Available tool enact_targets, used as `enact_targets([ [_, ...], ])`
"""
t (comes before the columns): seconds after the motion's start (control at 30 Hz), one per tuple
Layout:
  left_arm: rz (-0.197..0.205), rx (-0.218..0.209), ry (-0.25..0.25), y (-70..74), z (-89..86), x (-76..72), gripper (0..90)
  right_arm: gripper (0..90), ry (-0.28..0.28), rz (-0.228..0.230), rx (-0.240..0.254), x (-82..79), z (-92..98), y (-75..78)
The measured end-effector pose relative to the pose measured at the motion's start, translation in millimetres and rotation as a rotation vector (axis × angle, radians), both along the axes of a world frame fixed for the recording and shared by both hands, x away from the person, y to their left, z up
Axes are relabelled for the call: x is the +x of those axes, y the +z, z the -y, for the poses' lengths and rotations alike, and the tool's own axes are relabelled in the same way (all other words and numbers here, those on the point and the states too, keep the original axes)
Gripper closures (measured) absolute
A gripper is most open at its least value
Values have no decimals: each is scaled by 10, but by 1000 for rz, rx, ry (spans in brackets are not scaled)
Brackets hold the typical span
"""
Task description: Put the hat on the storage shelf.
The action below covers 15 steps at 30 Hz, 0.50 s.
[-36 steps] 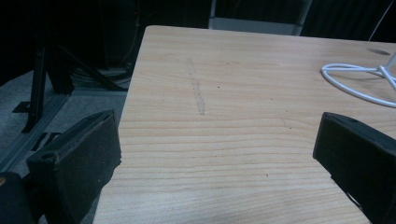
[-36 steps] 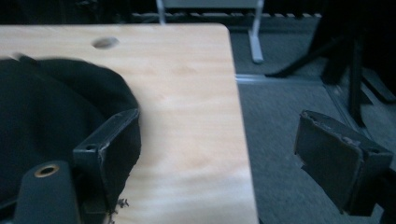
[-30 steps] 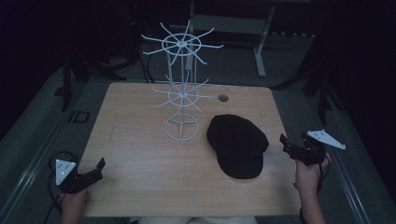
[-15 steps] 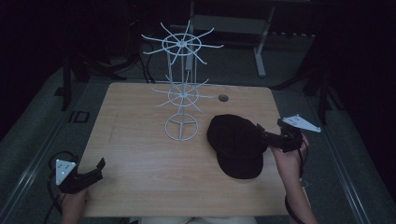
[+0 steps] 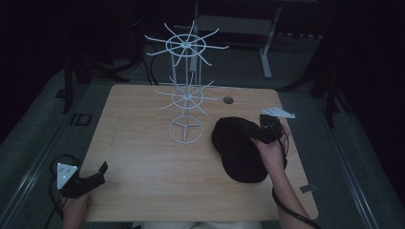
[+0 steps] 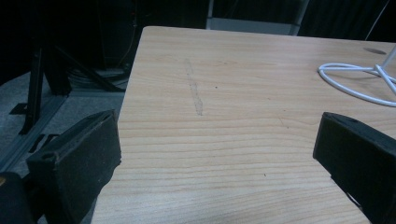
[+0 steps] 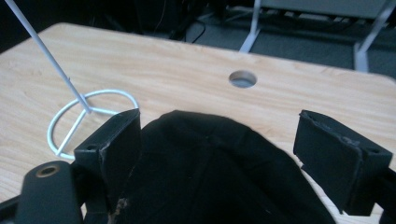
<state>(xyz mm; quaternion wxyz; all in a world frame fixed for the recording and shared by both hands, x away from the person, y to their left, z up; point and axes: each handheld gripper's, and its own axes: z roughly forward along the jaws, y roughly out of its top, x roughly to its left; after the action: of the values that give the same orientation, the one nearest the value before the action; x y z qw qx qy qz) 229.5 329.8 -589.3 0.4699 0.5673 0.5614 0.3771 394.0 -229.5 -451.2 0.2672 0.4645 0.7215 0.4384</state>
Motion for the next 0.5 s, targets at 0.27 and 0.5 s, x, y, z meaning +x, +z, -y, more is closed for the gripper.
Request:
enact_targets([
  [0.27,1,-1,-1,0,-1,0,14,224,-11,-113,-49,306,-138,-207],
  [0.5,3,4,4,0,2,-4,14,288,-58,-192,-79,435,-158,-381],
])
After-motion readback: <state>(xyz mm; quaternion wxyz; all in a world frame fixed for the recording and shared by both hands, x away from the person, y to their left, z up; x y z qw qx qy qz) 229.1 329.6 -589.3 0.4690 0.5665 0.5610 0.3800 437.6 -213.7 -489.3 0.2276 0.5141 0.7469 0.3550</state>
